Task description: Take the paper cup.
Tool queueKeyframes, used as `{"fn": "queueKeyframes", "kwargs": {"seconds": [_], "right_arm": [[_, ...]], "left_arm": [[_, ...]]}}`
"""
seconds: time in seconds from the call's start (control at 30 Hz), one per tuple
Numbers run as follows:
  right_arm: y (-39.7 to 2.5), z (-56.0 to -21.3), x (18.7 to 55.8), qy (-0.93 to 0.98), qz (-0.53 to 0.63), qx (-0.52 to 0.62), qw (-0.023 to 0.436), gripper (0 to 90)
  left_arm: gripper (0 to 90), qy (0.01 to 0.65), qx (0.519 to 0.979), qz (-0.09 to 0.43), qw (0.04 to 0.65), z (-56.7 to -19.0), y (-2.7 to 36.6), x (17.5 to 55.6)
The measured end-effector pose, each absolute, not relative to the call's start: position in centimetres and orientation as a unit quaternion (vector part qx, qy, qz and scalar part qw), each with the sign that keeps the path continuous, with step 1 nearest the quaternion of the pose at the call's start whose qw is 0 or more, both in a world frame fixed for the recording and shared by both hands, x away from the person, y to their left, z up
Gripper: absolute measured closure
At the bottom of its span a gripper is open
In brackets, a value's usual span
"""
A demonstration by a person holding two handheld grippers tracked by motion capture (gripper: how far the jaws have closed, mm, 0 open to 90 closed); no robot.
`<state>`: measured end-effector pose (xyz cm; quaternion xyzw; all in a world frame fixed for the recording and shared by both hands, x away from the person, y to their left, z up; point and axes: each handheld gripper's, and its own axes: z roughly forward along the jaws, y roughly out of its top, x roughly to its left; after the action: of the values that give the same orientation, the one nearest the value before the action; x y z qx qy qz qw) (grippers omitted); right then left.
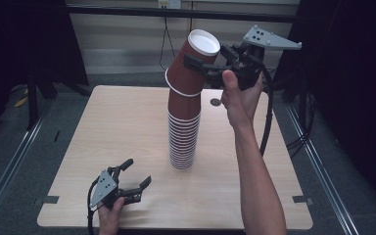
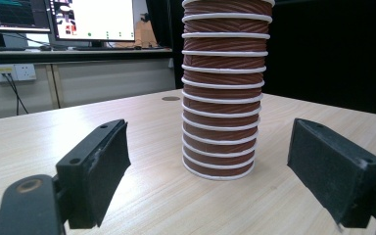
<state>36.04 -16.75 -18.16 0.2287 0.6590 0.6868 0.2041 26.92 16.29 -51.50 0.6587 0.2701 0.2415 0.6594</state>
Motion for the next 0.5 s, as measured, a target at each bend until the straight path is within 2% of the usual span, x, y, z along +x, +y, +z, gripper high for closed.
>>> {"fn": "queueKeyframes", "kwargs": {"seconds": [0.5], "right_arm": [[-17.69, -17.24, 35.58, 0.638, 0.708, 0.229, 0.198, 22.8]], "left_arm": [[15.4, 0.269, 0.660, 0.243, 0.658, -51.49, 16.32, 26.96]]}}
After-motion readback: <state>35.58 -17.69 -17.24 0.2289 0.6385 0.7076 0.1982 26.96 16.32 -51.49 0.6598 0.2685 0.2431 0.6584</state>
